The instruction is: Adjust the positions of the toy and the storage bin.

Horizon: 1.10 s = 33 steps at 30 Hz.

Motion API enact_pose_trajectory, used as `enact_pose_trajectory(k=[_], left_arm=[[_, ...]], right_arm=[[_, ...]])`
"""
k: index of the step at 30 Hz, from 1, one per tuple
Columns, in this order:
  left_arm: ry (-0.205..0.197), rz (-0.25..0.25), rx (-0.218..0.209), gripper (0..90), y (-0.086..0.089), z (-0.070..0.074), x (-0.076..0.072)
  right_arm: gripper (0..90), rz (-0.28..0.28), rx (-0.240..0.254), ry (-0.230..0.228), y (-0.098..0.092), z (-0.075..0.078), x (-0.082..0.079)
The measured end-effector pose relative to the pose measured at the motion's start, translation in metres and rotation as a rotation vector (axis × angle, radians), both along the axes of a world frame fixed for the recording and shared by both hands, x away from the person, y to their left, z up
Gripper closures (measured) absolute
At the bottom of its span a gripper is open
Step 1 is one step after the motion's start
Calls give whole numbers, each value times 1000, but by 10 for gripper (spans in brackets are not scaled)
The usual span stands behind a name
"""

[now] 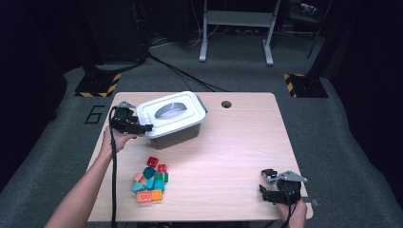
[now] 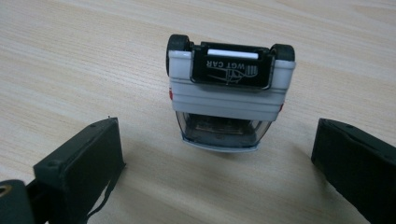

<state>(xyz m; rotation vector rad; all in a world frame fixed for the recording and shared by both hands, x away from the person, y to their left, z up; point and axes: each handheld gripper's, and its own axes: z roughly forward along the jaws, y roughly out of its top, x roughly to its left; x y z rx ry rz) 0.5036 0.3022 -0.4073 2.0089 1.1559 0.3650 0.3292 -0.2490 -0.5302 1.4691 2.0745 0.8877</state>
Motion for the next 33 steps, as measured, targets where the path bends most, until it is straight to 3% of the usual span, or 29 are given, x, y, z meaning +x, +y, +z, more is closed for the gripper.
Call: enact_pose_trajectory(k=[18,33], left_arm=[[-6,-108,30,169,-32,2,7],[-5,-152,1,176,-54,0,10]], right_arm=[[14,0,2,-4,0,0,0],[14,9,-2,-4,0,0,0]])
